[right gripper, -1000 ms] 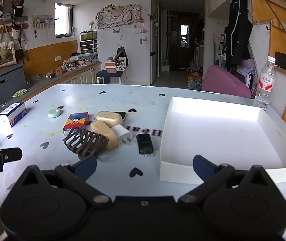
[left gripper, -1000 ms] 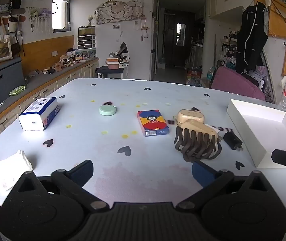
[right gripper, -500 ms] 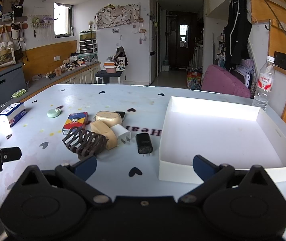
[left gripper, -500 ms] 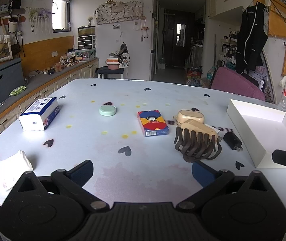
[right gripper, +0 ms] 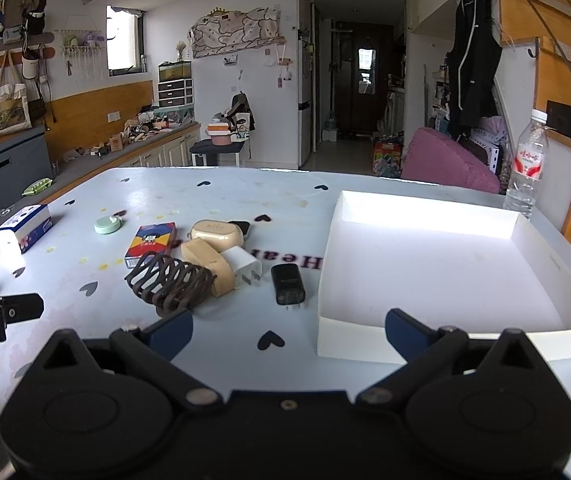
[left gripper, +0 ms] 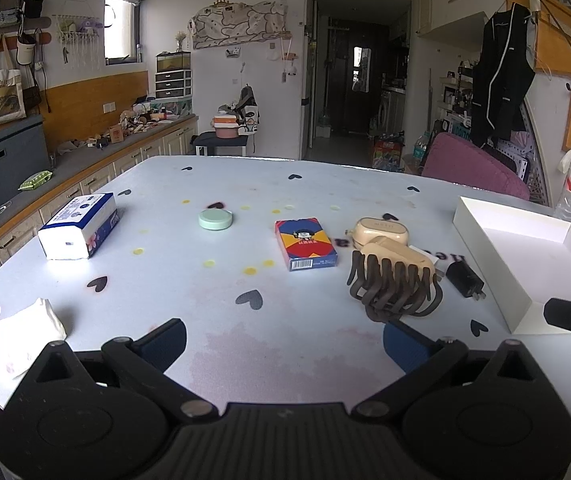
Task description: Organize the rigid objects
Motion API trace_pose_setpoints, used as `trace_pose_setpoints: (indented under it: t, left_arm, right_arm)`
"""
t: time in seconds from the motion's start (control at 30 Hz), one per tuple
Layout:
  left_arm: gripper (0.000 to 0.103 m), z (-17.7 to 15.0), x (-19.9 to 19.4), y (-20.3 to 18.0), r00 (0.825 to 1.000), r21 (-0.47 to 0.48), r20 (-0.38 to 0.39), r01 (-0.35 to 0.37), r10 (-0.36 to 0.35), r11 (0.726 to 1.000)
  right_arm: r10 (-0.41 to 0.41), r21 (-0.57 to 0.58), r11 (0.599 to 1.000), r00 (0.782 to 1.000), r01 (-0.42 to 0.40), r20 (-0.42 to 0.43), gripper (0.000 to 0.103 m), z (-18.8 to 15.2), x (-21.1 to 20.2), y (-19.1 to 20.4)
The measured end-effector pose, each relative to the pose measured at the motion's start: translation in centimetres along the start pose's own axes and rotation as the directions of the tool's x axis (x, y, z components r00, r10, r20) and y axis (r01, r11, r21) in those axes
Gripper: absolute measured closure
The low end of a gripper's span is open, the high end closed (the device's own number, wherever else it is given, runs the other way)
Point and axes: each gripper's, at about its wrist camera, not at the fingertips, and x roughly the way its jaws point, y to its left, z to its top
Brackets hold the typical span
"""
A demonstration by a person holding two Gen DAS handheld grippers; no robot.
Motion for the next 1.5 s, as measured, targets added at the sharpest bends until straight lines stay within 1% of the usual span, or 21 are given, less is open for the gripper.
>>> trace_pose_setpoints:
  t: [1.5]
  left_arm:
    - [0.000, 0.00, 0.01, 0.00, 1.000, 0.001, 0.001, -0.001, 0.001, 1.000]
  right_arm:
    - [-0.001, 0.005, 1.000, 1.000, 0.001, 0.002, 0.000, -0.03, -0.40, -0.23]
